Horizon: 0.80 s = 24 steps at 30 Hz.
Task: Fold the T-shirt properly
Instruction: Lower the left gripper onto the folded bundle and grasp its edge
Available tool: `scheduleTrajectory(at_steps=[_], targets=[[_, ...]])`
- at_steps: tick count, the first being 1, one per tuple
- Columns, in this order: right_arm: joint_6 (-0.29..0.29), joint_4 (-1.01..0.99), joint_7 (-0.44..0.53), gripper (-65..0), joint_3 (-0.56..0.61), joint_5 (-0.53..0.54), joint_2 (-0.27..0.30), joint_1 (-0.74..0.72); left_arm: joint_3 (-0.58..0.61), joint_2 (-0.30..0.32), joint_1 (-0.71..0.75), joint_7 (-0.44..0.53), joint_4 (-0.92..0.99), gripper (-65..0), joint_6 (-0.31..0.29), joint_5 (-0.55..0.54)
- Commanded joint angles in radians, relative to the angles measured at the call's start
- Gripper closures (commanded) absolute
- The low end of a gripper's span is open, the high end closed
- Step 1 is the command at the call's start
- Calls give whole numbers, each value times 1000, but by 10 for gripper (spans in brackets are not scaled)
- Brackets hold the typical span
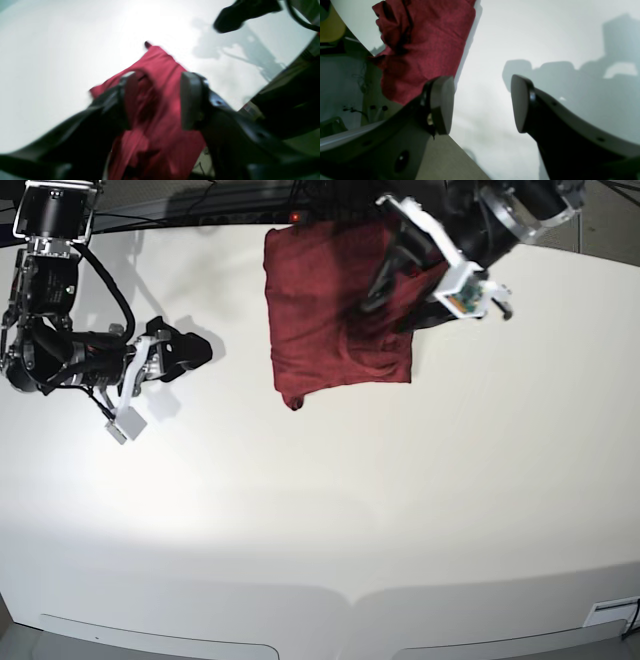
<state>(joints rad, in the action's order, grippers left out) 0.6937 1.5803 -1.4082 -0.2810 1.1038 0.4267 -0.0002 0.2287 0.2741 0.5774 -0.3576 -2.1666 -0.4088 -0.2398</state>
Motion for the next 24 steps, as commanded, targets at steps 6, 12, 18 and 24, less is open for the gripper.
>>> scheduleTrajectory(at_steps=[6, 12, 18, 24], targets=[[4, 16, 12, -360, -7, 25, 14, -16, 174, 3, -126, 0, 50, -216, 260, 84], [4, 16, 12, -360, -7, 25, 14, -16, 286, 3, -239, -84, 198, -217, 388, 84], [4, 16, 12, -360, -7, 25, 14, -16, 299, -60, -249, -94, 224, -217, 409, 83], [4, 16, 12, -360, -7, 24, 14, -16, 299, -126, -250, -121, 298, -217, 382, 143]])
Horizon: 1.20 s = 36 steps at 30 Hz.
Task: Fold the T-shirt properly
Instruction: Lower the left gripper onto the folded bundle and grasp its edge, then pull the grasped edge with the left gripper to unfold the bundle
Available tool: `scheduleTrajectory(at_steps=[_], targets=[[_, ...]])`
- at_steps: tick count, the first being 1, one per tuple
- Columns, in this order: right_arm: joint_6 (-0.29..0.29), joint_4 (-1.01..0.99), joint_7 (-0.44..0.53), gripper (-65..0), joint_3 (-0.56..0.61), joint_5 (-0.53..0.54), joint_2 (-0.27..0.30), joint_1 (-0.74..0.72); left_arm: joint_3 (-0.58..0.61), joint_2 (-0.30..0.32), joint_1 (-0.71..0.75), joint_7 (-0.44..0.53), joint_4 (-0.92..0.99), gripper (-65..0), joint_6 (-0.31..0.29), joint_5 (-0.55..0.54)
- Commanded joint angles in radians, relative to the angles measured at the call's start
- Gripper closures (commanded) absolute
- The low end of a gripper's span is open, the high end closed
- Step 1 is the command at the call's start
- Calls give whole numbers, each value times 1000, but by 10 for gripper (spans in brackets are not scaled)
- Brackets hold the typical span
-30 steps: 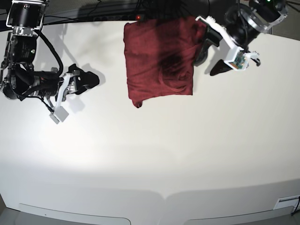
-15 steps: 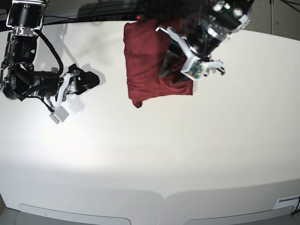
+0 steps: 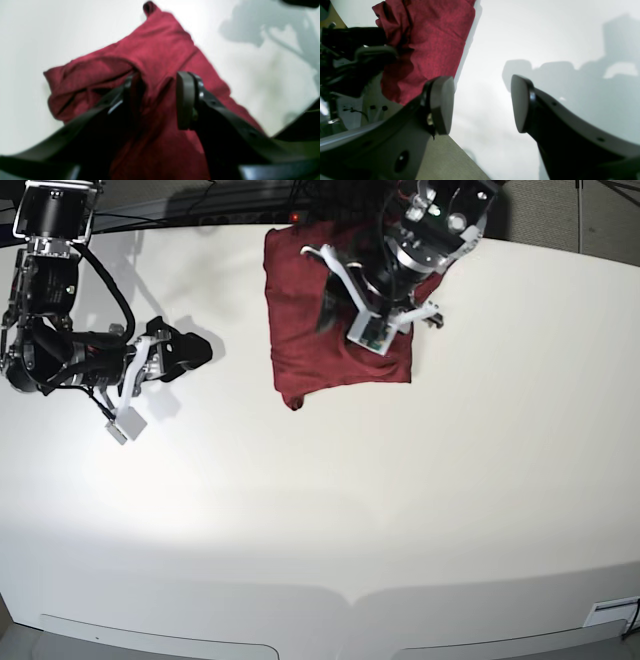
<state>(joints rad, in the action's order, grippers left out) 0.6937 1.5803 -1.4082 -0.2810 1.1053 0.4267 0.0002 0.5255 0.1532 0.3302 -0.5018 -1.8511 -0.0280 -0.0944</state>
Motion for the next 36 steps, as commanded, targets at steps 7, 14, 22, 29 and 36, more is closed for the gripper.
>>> scheduleTrajectory(at_steps=[7, 14, 22, 29, 36], targets=[[4, 16, 12, -360, -7, 23, 14, -16, 0, -23, -4, 31, 43, -214, 2, 47], [4, 16, 12, -360, -7, 23, 14, -16, -1, -22, -30, 28, 34, 0, 61, 118], [4, 16, 12, -360, -7, 23, 14, -16, -3, -19, -51, -6, 34, 0, 145, 278], [4, 16, 12, -360, -7, 23, 14, -16, -3, -17, -50, -15, 32, 0, 145, 277], [4, 16, 12, -360, -7, 23, 14, -16, -3, -17, -51, -14, 32, -170, 145, 251]])
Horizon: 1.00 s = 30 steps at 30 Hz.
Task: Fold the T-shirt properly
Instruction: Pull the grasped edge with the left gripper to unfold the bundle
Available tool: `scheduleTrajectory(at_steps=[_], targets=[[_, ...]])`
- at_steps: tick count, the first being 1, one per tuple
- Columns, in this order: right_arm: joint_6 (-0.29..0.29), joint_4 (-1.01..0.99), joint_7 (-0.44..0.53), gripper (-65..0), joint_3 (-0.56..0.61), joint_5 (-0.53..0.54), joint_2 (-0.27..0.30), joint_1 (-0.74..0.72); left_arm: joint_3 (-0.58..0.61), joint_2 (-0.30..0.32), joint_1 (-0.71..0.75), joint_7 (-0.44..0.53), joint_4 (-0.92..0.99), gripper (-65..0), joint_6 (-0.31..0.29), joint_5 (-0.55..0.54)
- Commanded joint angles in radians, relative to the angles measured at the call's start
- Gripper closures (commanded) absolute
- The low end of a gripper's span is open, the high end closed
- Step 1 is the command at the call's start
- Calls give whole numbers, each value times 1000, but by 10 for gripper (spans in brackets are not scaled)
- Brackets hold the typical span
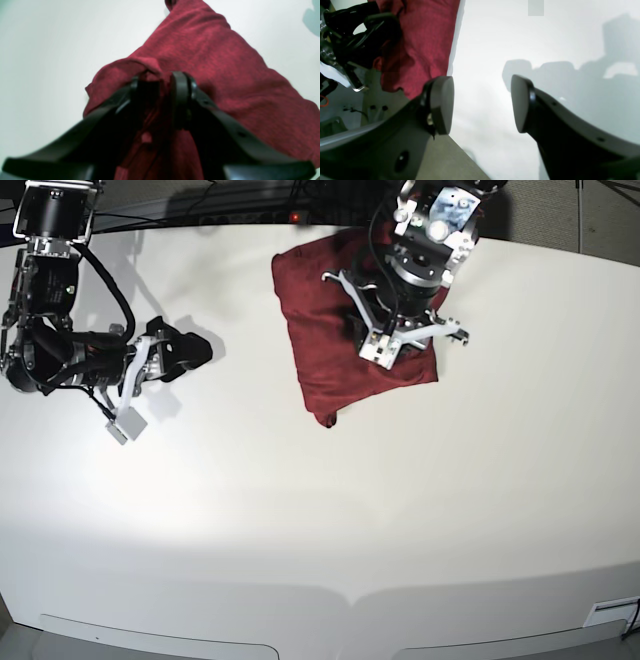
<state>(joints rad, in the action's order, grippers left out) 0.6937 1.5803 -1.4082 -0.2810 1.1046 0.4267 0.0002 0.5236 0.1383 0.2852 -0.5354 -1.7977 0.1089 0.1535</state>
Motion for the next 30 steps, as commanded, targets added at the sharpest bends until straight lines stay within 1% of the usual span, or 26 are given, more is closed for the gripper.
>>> scheduleTrajectory(at_steps=[1, 2, 4, 7, 9, 11, 12, 15, 19, 21, 23, 25, 26, 30], targets=[[4, 16, 12, -360, -7, 24, 14, -16, -1, -2, -7, 19, -22, -170, 8, 3], [4, 16, 12, -360, -7, 24, 14, -16, -1, -2, -8, 19, -22, -168, 8, 3], [4, 16, 12, -360, -7, 24, 14, -16, -1, -2, -11, 20, -22, -126, 8, 3], [4, 16, 12, -360, -7, 24, 14, -16, -1, -2, -19, 10, -22, 0, 9, 3], [4, 16, 12, -360, -7, 24, 14, -16, -1, -2, -29, -11, -22, 0, 20, 3], [4, 16, 12, -360, -7, 24, 14, -16, -6, -1, -40, -23, -22, 0, 56, 4], [4, 16, 12, -360, -7, 24, 14, -16, -17, -2, -42, -22, -24, 0, 65, 4], [4, 16, 12, -360, -7, 24, 14, -16, -87, -2, -39, -39, -44, 0, 64, 3], [4, 16, 12, -360, -7, 24, 14, -16, -215, -2, -35, -124, -61, 0, 63, 2], [4, 16, 12, -360, -7, 24, 14, -16, -269, -2, -21, -137, -61, 0, 31, 3], [4, 16, 12, -360, -7, 24, 14, -16, -314, -2, 7, -114, -61, 0, -15, 3], [4, 16, 12, -360, -7, 24, 14, -16, -353, -2, 45, -66, -61, 0, -43, 3], [4, 16, 12, -360, -7, 24, 14, -16, -373, -2, 64, -42, -61, 0, -50, 3], [4, 16, 12, -360, -7, 24, 14, -16, -464, -2, 118, 29, -61, 0, -50, 3]])
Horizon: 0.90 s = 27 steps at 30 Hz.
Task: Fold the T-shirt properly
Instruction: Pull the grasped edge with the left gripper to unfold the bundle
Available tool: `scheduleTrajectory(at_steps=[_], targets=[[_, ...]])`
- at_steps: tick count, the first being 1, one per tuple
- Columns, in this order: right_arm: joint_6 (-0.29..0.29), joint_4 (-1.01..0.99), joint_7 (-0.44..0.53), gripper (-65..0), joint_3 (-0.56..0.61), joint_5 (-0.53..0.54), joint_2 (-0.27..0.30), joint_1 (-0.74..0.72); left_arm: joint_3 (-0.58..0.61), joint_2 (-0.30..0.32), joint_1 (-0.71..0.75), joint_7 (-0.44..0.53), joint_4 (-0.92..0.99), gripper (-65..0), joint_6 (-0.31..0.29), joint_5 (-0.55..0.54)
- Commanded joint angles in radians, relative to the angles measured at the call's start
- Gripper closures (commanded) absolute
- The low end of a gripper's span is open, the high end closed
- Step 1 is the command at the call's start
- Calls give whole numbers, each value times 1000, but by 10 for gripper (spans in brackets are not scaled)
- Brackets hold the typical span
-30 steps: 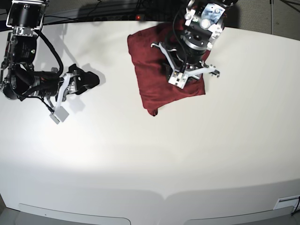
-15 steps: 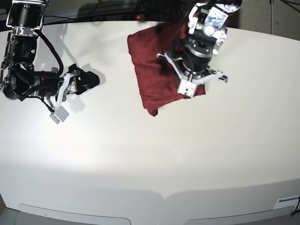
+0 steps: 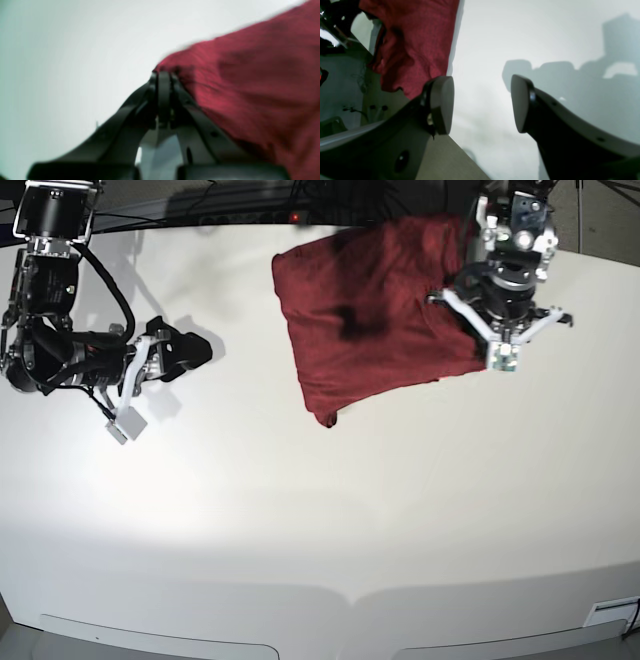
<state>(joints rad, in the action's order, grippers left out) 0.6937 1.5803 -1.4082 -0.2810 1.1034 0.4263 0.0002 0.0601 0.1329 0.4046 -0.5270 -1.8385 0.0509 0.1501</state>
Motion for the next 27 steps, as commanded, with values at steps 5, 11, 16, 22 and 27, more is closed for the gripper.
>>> scheduleTrajectory(at_steps=[5, 11, 16, 22, 27], targets=[[4, 16, 12, -360, -7, 26, 14, -16, -84, 3, 11, 29, -20, 0, 8, 6], [4, 16, 12, -360, -7, 26, 14, -16, -92, 3, 11, 27, -20, 0, 8, 6], [4, 16, 12, -360, -7, 26, 14, -16, -93, 3, 11, 27, -21, -179, 8, 7], [4, 16, 12, -360, -7, 26, 14, -16, -93, 3, 11, 11, -45, -201, 8, 6], [4, 16, 27, -258, -7, 26, -4, -16, -92, 3, 11, -166, -143, 0, -50, -166]])
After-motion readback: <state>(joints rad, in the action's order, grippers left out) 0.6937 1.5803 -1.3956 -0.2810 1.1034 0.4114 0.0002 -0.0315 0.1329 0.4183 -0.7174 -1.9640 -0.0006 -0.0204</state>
